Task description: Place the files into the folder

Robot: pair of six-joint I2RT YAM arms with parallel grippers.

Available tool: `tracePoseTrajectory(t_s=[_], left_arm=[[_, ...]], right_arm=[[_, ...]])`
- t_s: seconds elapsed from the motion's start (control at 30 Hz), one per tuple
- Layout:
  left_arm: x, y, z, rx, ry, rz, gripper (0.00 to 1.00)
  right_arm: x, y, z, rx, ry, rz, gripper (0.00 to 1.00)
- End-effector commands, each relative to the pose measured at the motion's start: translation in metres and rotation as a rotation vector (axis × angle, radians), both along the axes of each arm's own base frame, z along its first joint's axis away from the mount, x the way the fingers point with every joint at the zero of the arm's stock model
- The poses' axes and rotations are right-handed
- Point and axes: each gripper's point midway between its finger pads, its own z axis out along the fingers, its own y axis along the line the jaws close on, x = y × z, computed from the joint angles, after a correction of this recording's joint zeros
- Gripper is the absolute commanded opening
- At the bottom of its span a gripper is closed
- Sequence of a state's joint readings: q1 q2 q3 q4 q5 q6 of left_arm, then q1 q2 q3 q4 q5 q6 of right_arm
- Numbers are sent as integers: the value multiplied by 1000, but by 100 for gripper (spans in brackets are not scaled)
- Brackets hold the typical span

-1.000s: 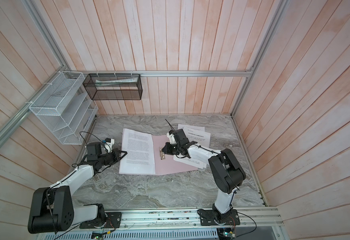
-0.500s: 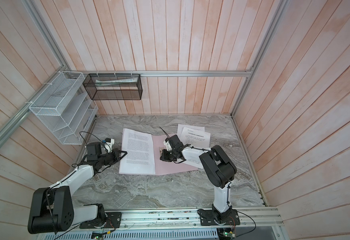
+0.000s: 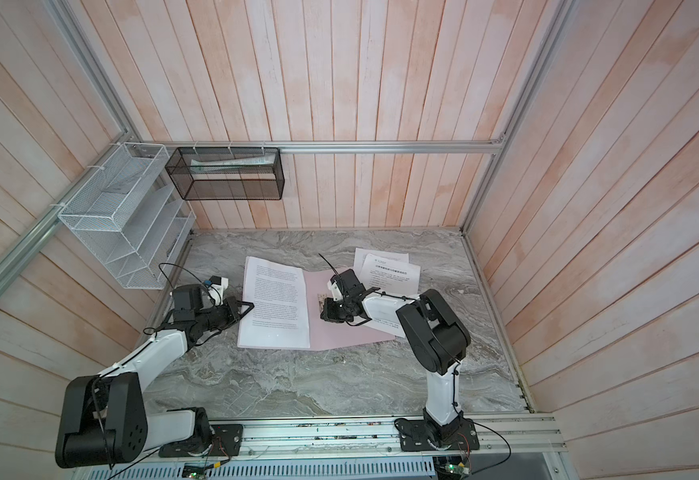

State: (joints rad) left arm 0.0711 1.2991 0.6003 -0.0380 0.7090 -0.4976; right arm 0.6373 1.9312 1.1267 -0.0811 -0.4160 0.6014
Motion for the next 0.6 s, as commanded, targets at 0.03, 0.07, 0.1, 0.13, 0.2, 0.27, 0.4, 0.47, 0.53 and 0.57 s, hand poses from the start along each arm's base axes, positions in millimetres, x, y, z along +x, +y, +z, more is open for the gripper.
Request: tracePoseTrajectory(t_s=[0.03,0.07,0.1,0.13,0.2,0.27,0.4,0.47,0.53,0.57], left_arm=[[0,2,2,13,-19,3,0],[0,2,1,13,-17,4,0],[0,2,2,14,-20,3,0],[0,2,1,14,-18,3,0],[0,2,1,13,-17,4,0],[0,2,1,13,-16,2,0],[0,2,1,14,-17,3,0],[0,2,1,14,-16,4,0],[0,2,1,13,-17,4,0],[0,2,1,13,-17,3,0]], right_arm=[[2,1,-11,-23,19,5,13],[2,2,-11,-21,20,7,13],[2,2,-12,-22,21,8,12],[3,3,-13,-24,22,8,11],[4,2,-13,-24,23,6,7],[3,2,-13,-24,21,6,5],[2,-1,-11,-18,25,-1,5],[3,-3,-9,-16,21,-6,5],[3,-3,-8,-9,20,-10,6],[4,-4,-7,-4,21,-12,6]])
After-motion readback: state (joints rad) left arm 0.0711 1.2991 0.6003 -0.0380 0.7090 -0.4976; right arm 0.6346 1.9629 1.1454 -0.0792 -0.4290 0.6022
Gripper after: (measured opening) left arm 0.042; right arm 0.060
